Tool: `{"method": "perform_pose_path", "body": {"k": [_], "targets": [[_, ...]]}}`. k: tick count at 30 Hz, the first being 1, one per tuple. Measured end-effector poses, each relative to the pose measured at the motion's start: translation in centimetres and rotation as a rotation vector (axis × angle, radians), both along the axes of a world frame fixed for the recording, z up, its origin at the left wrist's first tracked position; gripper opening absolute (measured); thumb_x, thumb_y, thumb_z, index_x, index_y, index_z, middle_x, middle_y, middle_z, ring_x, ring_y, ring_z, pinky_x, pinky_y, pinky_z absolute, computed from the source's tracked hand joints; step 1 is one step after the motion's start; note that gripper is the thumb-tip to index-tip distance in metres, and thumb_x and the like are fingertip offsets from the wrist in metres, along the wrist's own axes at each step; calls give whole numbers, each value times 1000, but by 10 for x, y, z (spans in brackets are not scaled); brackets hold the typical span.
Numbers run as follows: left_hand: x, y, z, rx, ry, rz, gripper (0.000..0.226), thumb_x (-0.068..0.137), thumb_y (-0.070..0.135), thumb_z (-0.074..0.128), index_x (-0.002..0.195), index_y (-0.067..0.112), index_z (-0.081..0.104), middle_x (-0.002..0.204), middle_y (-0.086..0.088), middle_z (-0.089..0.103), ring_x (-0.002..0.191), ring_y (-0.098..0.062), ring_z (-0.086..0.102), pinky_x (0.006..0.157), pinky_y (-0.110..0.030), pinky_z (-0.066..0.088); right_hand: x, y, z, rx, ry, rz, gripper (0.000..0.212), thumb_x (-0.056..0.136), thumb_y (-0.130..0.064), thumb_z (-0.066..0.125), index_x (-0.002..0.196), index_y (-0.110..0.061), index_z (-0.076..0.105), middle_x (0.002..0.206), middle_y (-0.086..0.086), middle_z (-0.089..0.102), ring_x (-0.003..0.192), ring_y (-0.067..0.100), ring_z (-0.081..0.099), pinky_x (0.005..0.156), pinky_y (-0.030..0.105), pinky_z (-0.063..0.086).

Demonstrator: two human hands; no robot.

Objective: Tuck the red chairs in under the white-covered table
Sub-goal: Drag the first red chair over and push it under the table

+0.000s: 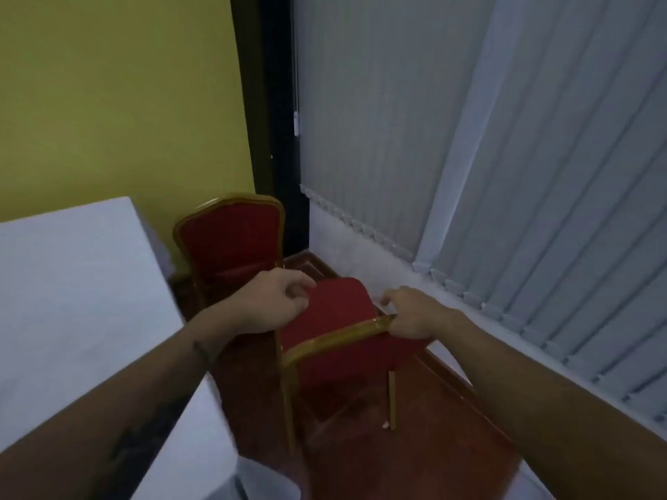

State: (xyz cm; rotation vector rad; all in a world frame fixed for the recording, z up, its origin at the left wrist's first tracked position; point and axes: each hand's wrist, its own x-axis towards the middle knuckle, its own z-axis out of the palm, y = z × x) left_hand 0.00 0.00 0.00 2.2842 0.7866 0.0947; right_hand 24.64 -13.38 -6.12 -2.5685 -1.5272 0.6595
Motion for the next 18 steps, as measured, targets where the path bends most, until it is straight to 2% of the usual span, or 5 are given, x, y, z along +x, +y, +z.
{"method": "perform_pose_path", "body": {"k": [3,5,10,15,18], "targets": [[46,-14,-30,-30,154,-19,47,97,24,67,142,26,55,133,2,63,120,-18,62,91,-28,51,21,-13,-27,-66,-57,-17,57,78,-39,61,133,-32,48,133,2,52,121,28,49,102,51,38],[69,-22,-55,-44,252,-56,53,92,26,72,142,25,56,135,0,63,124,-20,60,99,-32,51,25,-18,-51,19,-35,-55,56,85,-42,55,138,-36,39,136,3,47,128,29,40,107,57,27],[103,-24,-84,68,399,-89,54,86,27,71,139,25,59,132,-2,64,123,-26,58,103,-37,46,40,-12,-59,60,61,-72,58,88,-43,54,142,-44,32,137,1,41,132,28,32,110,58,16],[123,-12,-106,55,516,-70,57,75,28,62,132,31,65,124,-6,68,111,-31,64,96,-39,55,41,-10,-53,67,137,-108,65,79,-29,53,140,-46,37,133,-2,41,131,24,30,113,58,11],[132,-7,-113,-15,541,-90,52,76,26,61,127,32,66,110,-4,66,99,-30,67,81,-34,56,44,-9,-48,56,263,-164,63,67,-39,52,130,-49,49,130,-7,43,129,18,29,113,54,10]]}}
